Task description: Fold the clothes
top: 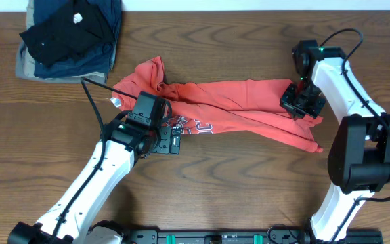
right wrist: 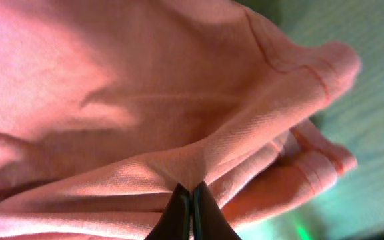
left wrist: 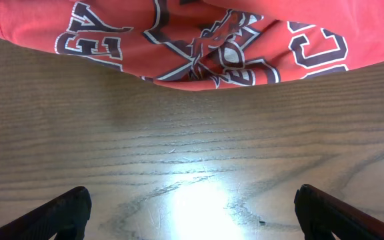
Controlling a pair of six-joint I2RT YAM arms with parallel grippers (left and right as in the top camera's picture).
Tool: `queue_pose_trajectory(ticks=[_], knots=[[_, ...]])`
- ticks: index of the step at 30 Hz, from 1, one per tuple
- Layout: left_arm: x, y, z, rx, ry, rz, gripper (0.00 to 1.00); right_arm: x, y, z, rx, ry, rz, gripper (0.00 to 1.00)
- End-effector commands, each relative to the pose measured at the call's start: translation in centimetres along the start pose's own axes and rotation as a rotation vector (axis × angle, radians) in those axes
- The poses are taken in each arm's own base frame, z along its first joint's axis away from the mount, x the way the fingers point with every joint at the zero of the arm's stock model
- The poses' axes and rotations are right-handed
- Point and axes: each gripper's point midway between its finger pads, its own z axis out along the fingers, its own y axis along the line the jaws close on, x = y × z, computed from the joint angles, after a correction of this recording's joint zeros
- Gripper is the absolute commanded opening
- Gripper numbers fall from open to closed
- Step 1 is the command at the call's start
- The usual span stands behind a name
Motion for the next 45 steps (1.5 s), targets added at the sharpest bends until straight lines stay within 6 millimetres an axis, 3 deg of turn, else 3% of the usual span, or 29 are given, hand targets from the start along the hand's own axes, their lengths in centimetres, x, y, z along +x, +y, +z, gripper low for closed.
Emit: queue_pose_trajectory(ticks=[1,9,19,24,27,33,42,45], knots=[[0.7,0.0,0.4,0.003,0.024,-0.010,0.98,-0.2,-0.6,-0.4,0.022,0.012,0.045,0.01],[0.7,0.0,0.4,0.003,0.024,-0.010,0.98,1.5,-2.3,-1.9,0.063,0.049,0.120,0.01],[0.7,0.0,0.4,0.003,0.024,-0.010,0.98,4.7,-5.3,-7.5,0.037,0.013,0.129,0.01],[0.7,0.0,0.4,0.004,0.024,-0.010,0.98,5.3,-7.4,-8.9,0.095,-0.039,0.123,0.01],[0.7,0.0,0.4,0.003,0.024,-0.010,0.98,5.4,-7.8,-8.8,0.113,-0.047,0.120,0.07],[0.7,0.0,0.4,0.004,0.024,-0.010,0.98,4.8,-7.7,-6.4,0.126,-0.066,0.120,0.40],[0.7,0.0,0.4,0.004,0.024,-0.010,0.98,6.7,-5.6,-3.0,0.029,0.047,0.038,0.46],[0.7,0.0,0.4,0.004,0.025,-0.010,0.98,6.8,-4.1,-2.1,-0.019,0.038,-0.061,0.69]])
